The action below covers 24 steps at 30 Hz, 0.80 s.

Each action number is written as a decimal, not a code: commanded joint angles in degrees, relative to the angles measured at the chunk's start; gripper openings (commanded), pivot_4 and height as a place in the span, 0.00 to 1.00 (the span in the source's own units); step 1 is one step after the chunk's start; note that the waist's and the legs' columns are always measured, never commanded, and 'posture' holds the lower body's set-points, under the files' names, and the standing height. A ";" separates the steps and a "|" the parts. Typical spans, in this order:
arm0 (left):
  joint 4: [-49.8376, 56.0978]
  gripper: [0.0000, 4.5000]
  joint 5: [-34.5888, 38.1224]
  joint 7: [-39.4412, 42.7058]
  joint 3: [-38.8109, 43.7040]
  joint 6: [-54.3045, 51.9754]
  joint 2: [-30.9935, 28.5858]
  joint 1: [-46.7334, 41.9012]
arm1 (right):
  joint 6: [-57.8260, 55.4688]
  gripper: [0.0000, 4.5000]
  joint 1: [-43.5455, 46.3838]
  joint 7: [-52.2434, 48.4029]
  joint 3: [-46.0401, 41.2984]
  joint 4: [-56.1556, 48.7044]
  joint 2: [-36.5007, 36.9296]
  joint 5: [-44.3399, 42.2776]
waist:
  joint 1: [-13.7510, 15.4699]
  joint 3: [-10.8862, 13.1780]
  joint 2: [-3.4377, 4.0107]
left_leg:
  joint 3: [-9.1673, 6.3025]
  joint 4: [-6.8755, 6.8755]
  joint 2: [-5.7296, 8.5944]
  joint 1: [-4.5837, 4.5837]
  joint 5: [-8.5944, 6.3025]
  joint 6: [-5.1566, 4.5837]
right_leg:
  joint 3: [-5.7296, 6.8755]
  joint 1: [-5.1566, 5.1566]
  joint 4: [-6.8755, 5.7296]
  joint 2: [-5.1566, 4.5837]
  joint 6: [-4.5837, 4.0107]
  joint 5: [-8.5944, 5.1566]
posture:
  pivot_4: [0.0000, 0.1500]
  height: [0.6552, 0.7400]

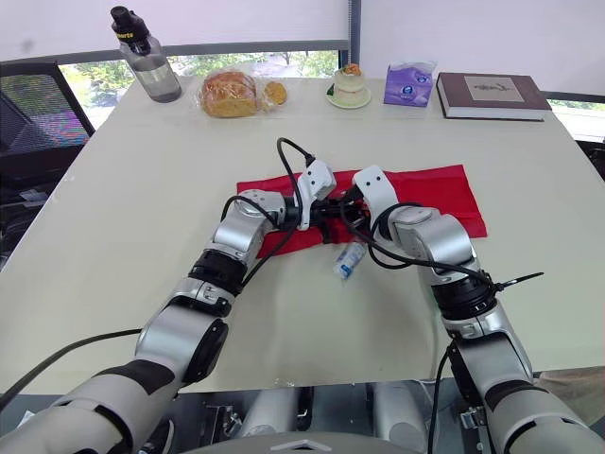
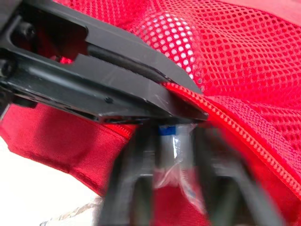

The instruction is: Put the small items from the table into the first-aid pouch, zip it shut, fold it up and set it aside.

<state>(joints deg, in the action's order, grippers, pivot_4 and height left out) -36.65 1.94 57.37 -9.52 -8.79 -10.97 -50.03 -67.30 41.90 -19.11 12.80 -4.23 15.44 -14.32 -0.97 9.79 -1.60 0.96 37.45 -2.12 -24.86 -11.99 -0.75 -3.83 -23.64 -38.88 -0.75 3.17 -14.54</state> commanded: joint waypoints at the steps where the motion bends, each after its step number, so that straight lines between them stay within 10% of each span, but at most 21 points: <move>1: 0.54 0.00 0.54 0.30 -0.45 0.79 0.25 -0.46 | -0.32 0.46 0.10 -3.08 -2.42 -7.19 3.67 -1.71 | 0.06 0.00 0.01 | 0.00 0.00 0.00 0.00 0.00 0.00 | 0.00 0.00 0.00 0.00 0.00 0.00 | 1.00 1.00; 11: -0.92 0.00 0.47 0.48 -0.15 1.01 -0.65 -1.33 | -0.67 0.46 -5.54 -12.76 -5.51 -17.47 17.06 -7.65 | -0.19 0.01 0.01 | -0.02 -0.04 0.00 0.02 0.00 0.00 | 0.00 0.00 0.03 0.01 0.00 -0.01 | 1.00 1.00; 15: -0.67 0.00 0.43 0.62 -0.46 0.94 -0.39 -1.08 | 2.84 0.03 -8.11 -14.33 -1.68 -16.69 19.34 -5.86 | -0.44 0.01 0.01 | -0.02 -0.04 -0.01 0.03 0.00 0.00 | 0.00 0.00 0.01 0.03 0.00 -0.01 | 1.00 1.00; 24: 0.87 0.00 0.48 1.24 -0.95 -0.01 -0.59 -0.36 | 11.89 0.01 -7.19 -12.91 2.69 -7.37 13.76 -1.50 | -1.04 0.01 0.01 | -0.01 -0.02 0.00 0.02 0.00 0.00 | -0.02 0.01 0.03 0.02 0.01 -0.01 | 1.00 1.00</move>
<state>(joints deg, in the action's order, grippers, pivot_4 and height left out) -38.26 1.87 57.88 -9.78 -8.72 -11.70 -50.04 -58.43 33.01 -32.24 15.81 -12.22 30.36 -16.64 -2.01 9.80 -1.59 0.95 37.42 -2.12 -24.84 -11.99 -0.75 -3.85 -23.63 -38.85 -0.72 3.18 -14.55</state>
